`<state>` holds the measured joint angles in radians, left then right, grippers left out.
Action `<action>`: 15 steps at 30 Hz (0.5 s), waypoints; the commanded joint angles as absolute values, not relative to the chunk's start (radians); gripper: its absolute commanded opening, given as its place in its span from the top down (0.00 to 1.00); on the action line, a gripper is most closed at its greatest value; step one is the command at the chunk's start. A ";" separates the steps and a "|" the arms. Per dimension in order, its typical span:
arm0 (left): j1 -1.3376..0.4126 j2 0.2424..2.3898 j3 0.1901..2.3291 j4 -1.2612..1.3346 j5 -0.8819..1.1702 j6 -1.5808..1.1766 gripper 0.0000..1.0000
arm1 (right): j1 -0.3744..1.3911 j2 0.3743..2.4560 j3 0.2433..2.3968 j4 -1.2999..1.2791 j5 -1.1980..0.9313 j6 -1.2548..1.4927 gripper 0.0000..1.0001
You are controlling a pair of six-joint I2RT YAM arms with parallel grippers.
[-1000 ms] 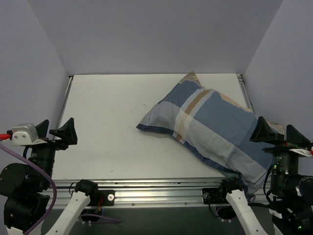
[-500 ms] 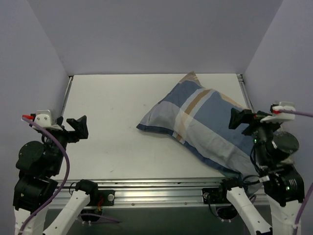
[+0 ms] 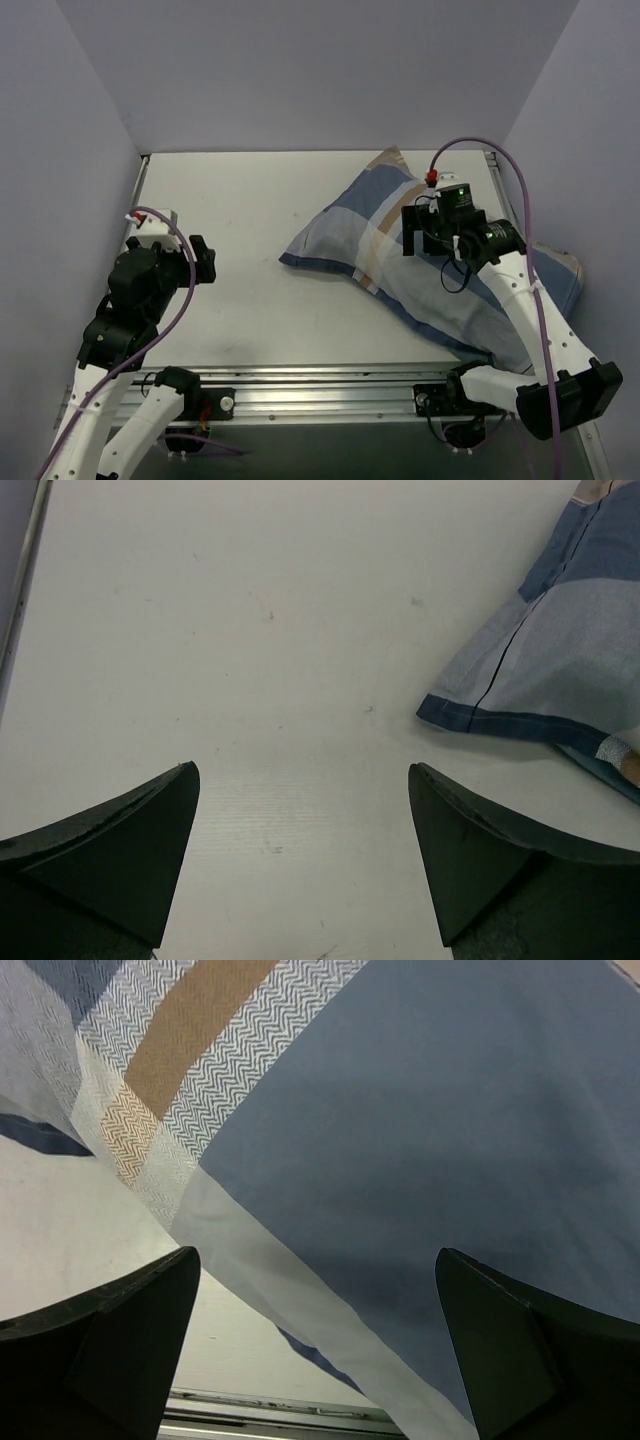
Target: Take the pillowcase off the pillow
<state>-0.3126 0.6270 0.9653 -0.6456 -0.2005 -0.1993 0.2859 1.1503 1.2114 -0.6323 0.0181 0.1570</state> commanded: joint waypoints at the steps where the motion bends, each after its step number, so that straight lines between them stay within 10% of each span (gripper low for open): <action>1: -0.316 0.637 0.914 -0.561 -0.183 -0.233 0.06 | 0.353 1.160 1.204 -0.677 0.139 0.155 0.00; 15: -0.287 0.565 0.779 -0.506 -0.342 -0.282 0.06 | 0.495 1.500 1.167 -0.601 0.469 0.255 0.00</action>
